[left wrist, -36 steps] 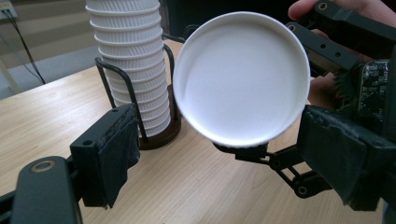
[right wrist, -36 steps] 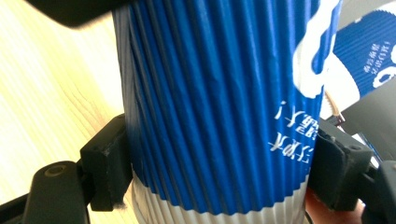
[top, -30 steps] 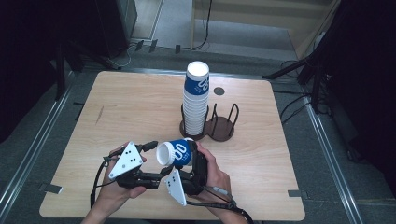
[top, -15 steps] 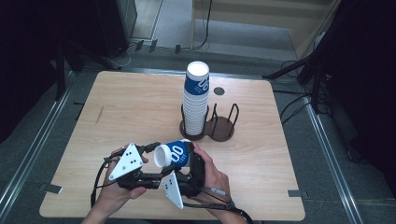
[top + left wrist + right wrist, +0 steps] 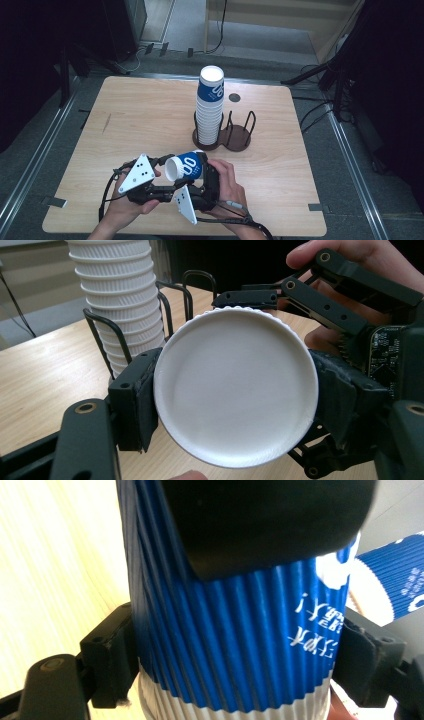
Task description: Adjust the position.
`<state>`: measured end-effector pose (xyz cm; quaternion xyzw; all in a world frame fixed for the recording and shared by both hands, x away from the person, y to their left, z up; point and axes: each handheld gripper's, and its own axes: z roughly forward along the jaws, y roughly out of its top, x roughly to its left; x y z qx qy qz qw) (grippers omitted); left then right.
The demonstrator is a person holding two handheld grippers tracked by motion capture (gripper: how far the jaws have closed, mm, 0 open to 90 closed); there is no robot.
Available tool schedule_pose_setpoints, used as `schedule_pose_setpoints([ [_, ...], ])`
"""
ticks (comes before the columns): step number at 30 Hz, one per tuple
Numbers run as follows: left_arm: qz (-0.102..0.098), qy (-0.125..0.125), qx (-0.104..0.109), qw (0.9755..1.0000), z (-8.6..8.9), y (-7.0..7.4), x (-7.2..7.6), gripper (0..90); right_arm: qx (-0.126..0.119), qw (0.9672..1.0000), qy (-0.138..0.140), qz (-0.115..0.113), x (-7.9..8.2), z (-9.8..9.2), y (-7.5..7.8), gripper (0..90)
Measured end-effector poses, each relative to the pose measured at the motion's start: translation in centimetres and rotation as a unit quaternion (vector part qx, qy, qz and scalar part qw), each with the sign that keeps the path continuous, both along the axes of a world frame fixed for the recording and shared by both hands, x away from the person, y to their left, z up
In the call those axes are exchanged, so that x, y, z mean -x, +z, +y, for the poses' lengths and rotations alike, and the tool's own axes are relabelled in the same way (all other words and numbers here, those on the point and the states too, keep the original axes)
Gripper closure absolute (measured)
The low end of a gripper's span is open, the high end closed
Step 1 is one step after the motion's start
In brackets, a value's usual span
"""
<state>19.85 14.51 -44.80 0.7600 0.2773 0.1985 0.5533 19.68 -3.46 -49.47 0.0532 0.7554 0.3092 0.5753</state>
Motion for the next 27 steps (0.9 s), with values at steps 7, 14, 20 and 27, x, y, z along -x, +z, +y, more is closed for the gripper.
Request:
schedule_pose_setpoints([
  [7,0.004,0.009,0.004,0.9999,0.2,-0.1,-0.1,28.4,-0.029,0.9992,0.007,0.028,-0.1,-0.3,0.4,3.1],
  [14,0.005,0.022,0.011,0.9997,0.6,-0.1,-0.3,28.6,-0.071,0.9963,0.027,0.042,0.2,-0.7,1.3,0.0],
  [20,0.002,0.038,0.016,0.9991,1.0,-0.1,-0.4,28.8,-0.123,0.9893,0.045,0.064,0.4,-1.3,2.2,0.0],
  [27,0.004,0.053,0.025,0.9983,1.4,-0.4,-0.7,28.7,-0.168,0.9808,0.048,0.087,0.4,-1.8,3.0,0.0],
])
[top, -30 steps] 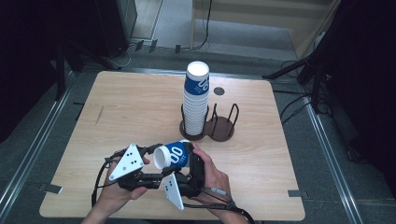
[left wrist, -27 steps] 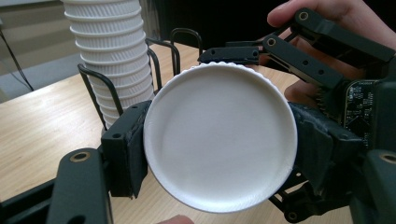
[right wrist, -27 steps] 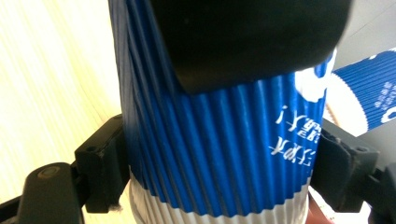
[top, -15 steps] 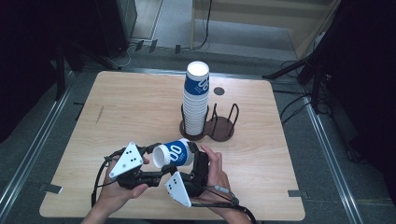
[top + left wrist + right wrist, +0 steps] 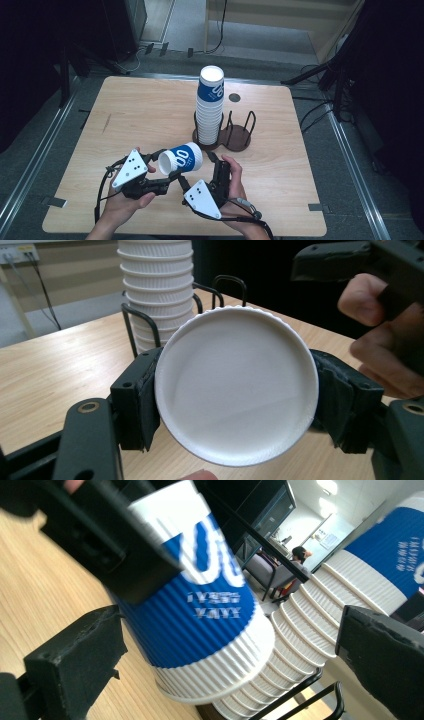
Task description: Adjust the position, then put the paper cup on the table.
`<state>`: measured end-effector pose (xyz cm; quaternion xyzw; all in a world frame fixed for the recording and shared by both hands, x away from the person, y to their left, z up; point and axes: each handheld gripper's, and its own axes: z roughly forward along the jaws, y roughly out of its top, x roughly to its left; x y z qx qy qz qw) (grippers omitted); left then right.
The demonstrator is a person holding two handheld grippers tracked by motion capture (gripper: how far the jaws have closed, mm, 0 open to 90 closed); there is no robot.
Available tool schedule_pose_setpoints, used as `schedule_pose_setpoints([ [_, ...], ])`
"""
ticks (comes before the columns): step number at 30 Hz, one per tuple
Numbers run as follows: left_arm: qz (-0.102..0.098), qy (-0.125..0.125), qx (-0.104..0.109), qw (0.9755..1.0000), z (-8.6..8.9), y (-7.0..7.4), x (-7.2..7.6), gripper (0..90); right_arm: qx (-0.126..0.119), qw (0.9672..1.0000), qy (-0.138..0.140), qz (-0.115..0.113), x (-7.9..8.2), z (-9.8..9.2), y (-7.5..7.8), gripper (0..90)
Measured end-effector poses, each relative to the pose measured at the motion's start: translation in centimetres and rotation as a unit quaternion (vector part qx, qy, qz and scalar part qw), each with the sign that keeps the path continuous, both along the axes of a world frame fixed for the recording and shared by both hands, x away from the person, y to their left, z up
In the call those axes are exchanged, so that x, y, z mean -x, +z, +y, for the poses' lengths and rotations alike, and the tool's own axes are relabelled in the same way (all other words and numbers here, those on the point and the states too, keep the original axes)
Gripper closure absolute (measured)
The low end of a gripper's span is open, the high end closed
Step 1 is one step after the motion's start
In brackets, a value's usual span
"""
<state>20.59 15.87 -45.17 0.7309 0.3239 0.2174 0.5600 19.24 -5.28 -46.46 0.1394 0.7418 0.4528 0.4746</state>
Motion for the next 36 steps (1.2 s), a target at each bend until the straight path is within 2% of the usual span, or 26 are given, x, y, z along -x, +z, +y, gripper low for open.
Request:
schedule_pose_setpoints([
  [1,0.004,-0.003,0.014,0.9999,0.2,-0.1,-0.2,28.7,-0.021,0.9997,0.004,0.014,0.0,-0.4,0.4,0.0],
  [2,0.004,-0.002,0.018,0.9998,0.2,0.0,-0.2,28.7,-0.03,0.9994,0.005,0.02,-0.1,-0.5,0.5,0.0],
  [4,0.002,0.002,0.016,0.9999,0.2,0.0,-0.2,28.7,-0.037,0.999,0.003,0.026,-0.2,-0.7,0.6,0.0],
  [5,0.0,0.004,0.011,0.9999,0.2,0.0,-0.3,28.7,-0.055,0.9978,0.001,0.036,-0.2,-0.9,0.6,0.0],
  [8,0.002,0.002,0.017,0.9999,0.3,-0.1,-0.4,28.8,-0.062,0.9969,-0.002,0.047,-0.3,-1.0,0.5,0.0],
  [15,-0.018,0.017,0.021,0.9995,0.5,0.2,-0.4,28.8,-0.072,0.9957,-0.002,0.058,-0.3,-1.4,0.2,0.0],
  [19,-0.024,0.029,0.023,0.999,0.7,0.1,-0.5,28.9,-0.1,0.9919,-0.002,0.078,-0.5,-1.7,0.3,0.0],
  [20,-0.028,0.032,0.025,0.9988,0.7,0.1,-0.5,28.9,-0.1,0.9919,-0.002,0.078,-0.5,-1.7,0.3,0.0],
  [25,-0.041,0.04,0.031,0.9979,0.8,-0.1,-0.5,28.9,-0.142,0.9853,-0.01,0.096,-0.8,-2.4,0.6,0.3],
  [26,-0.041,0.04,0.031,0.9979,0.8,-0.1,-0.5,28.9,-0.142,0.9853,-0.01,0.096,-0.8,-2.4,0.6,0.3],
  [27,-0.043,0.043,0.03,0.9977,0.8,-0.2,-0.4,28.9,-0.16,0.9813,-0.015,0.105,-1.0,-2.6,0.7,1.1],
  [28,-0.044,0.044,0.029,0.9977,0.8,-0.2,-0.4,28.9,-0.16,0.9813,-0.015,0.105,-1.0,-2.6,0.7,1.1],
  [29,-0.041,0.043,0.032,0.9978,0.8,-0.2,-0.5,28.8,-0.169,0.9798,-0.025,0.104,-1.0,-2.7,0.7,2.8],
  [30,-0.039,0.045,0.033,0.9977,0.8,-0.2,-0.4,28.8,-0.18,0.978,-0.049,0.094,-1.0,-2.8,0.8,6.6],
  [32,-0.039,0.05,0.033,0.9974,0.8,-0.2,-0.4,28.8,-0.185,0.9767,-0.054,0.095,-1.0,-2.9,0.9,6.8],
  [33,-0.039,0.049,0.034,0.9974,0.8,-0.2,-0.5,28.8,-0.189,0.9752,-0.061,0.098,-1.0,-2.9,0.9,6.8],
  [34,-0.036,0.047,0.037,0.9975,0.9,-0.2,-0.5,28.8,-0.199,0.972,-0.068,0.105,-1.0,-3.1,1.1,7.6],
  [35,-0.034,0.046,0.041,0.9975,0.8,-0.3,-0.6,28.8,-0.199,0.972,-0.068,0.105,-1.0,-3.1,1.1,7.6],
  [36,-0.033,0.048,0.043,0.9974,0.7,-0.3,-0.6,28.8,-0.209,0.9676,-0.074,0.121,-1.1,-3.3,1.2,7.6],
])
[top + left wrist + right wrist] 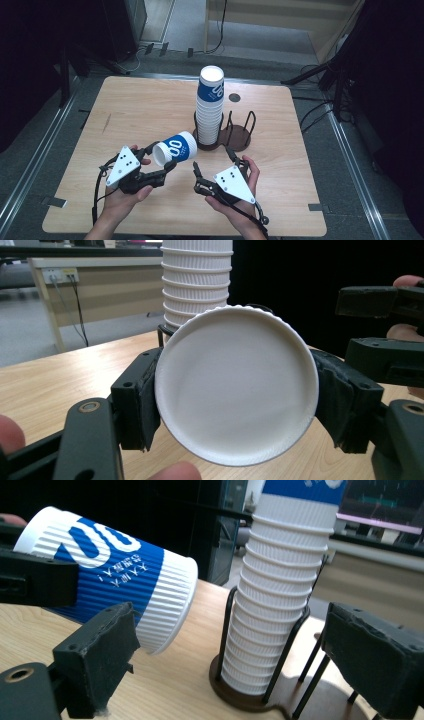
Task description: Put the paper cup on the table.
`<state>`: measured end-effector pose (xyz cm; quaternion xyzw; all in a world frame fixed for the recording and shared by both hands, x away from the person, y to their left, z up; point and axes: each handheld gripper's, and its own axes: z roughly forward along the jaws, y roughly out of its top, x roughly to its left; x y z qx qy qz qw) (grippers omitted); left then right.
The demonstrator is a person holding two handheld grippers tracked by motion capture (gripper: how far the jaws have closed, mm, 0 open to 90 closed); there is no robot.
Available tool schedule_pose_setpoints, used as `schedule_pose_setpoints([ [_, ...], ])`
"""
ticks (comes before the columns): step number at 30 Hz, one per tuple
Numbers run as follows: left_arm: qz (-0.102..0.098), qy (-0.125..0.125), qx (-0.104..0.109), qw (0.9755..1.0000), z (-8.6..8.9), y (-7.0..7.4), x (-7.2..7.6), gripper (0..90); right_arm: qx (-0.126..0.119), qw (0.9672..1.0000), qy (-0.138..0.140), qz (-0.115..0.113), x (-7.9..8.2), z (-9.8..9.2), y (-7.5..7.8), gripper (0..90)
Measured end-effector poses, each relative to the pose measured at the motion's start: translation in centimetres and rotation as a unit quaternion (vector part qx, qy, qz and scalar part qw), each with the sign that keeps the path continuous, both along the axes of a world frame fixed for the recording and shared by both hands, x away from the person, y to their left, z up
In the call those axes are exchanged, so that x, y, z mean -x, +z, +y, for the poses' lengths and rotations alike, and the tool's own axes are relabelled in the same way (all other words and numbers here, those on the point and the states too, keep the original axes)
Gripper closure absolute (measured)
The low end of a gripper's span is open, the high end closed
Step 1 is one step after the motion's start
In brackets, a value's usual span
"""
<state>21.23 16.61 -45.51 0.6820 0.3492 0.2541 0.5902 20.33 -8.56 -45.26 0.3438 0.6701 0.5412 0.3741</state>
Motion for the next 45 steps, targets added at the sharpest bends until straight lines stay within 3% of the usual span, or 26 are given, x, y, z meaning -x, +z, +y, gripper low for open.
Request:
schedule_pose_setpoints([
  [6,-0.016,-0.001,0.01,0.9998,-0.6,-0.5,0.0,28.7,-0.031,0.9987,-0.006,0.04,-0.1,-0.4,0.2,4.7],
  [8,-0.017,-0.003,0.011,0.9998,-0.6,-0.5,0.0,28.7,-0.035,0.9984,-0.009,0.043,0.0,-0.3,0.2,4.7],
  [11,-0.019,-0.006,0.015,0.9997,-0.9,-0.5,0.1,28.7,-0.058,0.9965,-0.007,0.059,0.3,-0.2,0.3,4.7],
  [17,-0.021,-0.006,0.015,0.9996,-1.1,-0.7,0.2,28.7,-0.074,0.995,-0.014,0.066,0.5,-0.3,0.3,4.7],
  [19,-0.023,-0.006,0.017,0.9996,-1.1,-0.7,0.2,28.7,-0.099,0.9918,-0.016,0.08,0.5,-0.7,0.5,4.7],
  [20,-0.025,-0.005,0.018,0.9995,-1.2,-0.7,0.2,28.7,-0.099,0.9918,-0.016,0.08,0.5,-0.7,0.5,4.7],
  [22,-0.028,-0.004,0.02,0.9994,-1.2,-0.8,0.2,28.7,-0.118,0.9887,-0.018,0.091,0.4,-1.0,0.7,4.7],
  [23,-0.028,-0.004,0.022,0.9994,-1.3,-0.8,0.2,28.8,-0.136,0.9853,-0.021,0.102,0.3,-1.2,0.8,4.8],
  [26,-0.03,-0.004,0.025,0.9992,-1.4,-0.9,0.1,28.7,-0.148,0.9825,-0.024,0.11,0.2,-1.4,0.7,4.8],
  [31,-0.034,-0.007,0.027,0.999,-1.7,-0.9,0.1,28.7,-0.192,0.9702,-0.028,0.145,0.0,-1.7,0.5,4.2],
  [32,-0.035,-0.008,0.028,0.999,-1.9,-1.0,0.1,28.7,-0.207,0.9658,-0.024,0.154,0.0,-1.8,0.4,4.8],
  [35,-0.037,-0.008,0.029,0.9989,-2.0,-1.0,0.1,28.7,-0.221,0.9617,-0.03,0.16,0.0,-1.9,0.3,5.1],
  [36,-0.037,-0.008,0.028,0.9989,-2.0,-1.0,0.1,28.7,-0.231,0.9582,-0.03,0.167,0.0,-1.9,0.3,5.1],
  [37,-0.037,-0.008,0.029,0.9988,-2.1,-1.0,0.1,28.8,-0.252,0.9498,-0.032,0.183,-0.1,-2.0,0.2,5.1],
  [38,-0.038,-0.009,0.029,0.9988,-2.1,-1.1,0.1,28.8,-0.252,0.9498,-0.032,0.183,-0.1,-2.0,0.2,5.1],
  [40,-0.038,-0.007,0.03,0.9988,-2.2,-1.2,0.1,28.8,-0.272,0.9411,-0.029,0.199,-0.1,-2.1,0.2,5.1],
  [41,-0.037,-0.007,0.029,0.9989,-2.2,-1.3,0.1,28.7,-0.291,0.9331,-0.028,0.21,-0.1,-2.3,0.3,5.1],
  [43,-0.038,-0.007,0.028,0.9989,-2.2,-1.4,0.1,28.7,-0.308,0.9255,-0.029,0.218,-0.1,-2.5,0.5,5.1],
  [44,-0.038,-0.007,0.029,0.9988,-2.3,-1.4,0.1,28.7,-0.308,0.9255,-0.029,0.218,-0.1,-2.5,0.5,5.1],
  [45,-0.038,-0.007,0.029,0.9988,-2.3,-1.5,0.1,28.7,-0.315,0.9225,-0.03,0.221,-0.2,-2.6,0.5,5.1],
])
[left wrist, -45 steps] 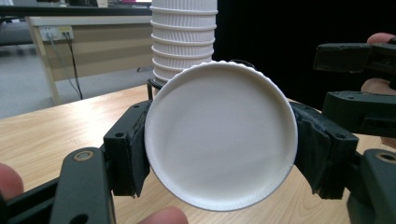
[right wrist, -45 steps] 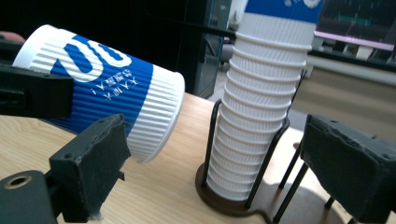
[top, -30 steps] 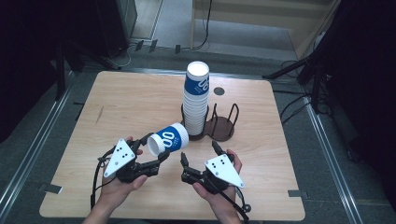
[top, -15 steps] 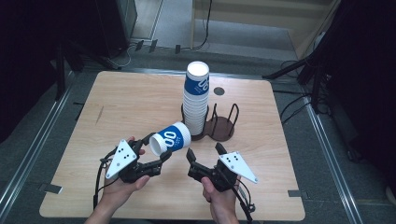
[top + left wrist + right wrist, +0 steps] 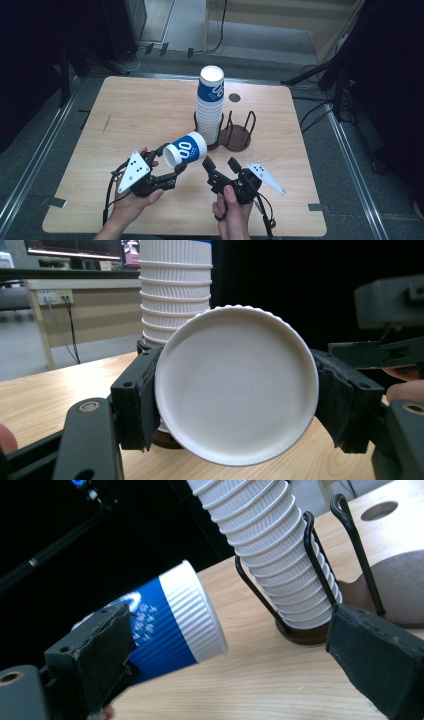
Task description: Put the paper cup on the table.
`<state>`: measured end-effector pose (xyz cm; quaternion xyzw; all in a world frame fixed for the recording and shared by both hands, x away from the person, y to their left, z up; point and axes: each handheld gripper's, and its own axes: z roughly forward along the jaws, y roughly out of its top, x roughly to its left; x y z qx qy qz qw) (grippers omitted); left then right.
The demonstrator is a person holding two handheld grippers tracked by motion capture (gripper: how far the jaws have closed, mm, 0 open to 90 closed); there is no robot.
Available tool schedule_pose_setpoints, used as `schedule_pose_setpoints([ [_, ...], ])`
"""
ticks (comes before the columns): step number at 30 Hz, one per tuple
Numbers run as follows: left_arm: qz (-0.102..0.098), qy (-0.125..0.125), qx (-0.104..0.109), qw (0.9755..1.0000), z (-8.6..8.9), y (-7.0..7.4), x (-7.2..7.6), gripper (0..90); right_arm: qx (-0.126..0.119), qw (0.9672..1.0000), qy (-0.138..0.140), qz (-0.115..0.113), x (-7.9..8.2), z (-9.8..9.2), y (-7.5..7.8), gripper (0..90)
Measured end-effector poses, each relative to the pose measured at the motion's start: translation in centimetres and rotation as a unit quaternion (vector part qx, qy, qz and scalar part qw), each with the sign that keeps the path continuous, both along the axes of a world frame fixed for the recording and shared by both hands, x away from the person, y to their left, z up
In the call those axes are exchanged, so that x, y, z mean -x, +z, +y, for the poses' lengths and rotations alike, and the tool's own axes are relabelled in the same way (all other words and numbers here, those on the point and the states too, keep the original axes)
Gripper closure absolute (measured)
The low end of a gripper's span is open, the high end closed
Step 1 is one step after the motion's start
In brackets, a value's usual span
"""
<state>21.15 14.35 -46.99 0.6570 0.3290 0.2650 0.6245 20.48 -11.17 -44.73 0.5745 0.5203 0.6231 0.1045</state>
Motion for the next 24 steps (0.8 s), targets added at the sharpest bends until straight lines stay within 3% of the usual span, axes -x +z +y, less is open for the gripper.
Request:
schedule_pose_setpoints([
  [2,0.001,0.0,0.002,1.0,0.0,-0.1,0.0,28.7,-0.02,0.9996,-0.008,0.019,-0.2,-0.3,0.0,5.1],
  [6,-0.001,-0.001,0.004,1.0,-0.2,-0.3,0.0,28.7,-0.031,0.9991,-0.011,0.028,-0.4,-0.3,-0.2,5.0],
  [14,-0.004,0.0,0.013,0.9999,-0.1,-0.6,-0.1,28.7,-0.082,0.9946,-0.015,0.062,-0.9,-0.7,-0.4,4.9],
  [15,-0.004,0.001,0.014,0.9999,-0.1,-0.5,-0.1,28.7,-0.098,0.9919,-0.017,0.079,-1.0,-0.7,-0.5,4.9],
  [16,-0.005,0.001,0.014,0.9999,-0.1,-0.5,0.0,28.7,-0.098,0.9919,-0.017,0.079,-1.0,-0.7,-0.5,4.9],
  [17,-0.006,0.001,0.013,0.9999,0.0,-0.5,0.0,28.7,-0.108,0.9899,-0.019,0.09,-1.1,-0.7,-0.7,4.9],
  [20,-0.007,0.001,0.016,0.9998,-0.1,-0.6,0.0,28.7,-0.147,0.9811,-0.016,0.125,-1.3,-0.4,-1.0,4.8],
  [24,-0.009,0.001,0.015,0.9998,-0.1,-0.6,0.0,28.7,-0.167,0.977,-0.011,0.132,-1.3,-0.1,-1.0,4.6],
])
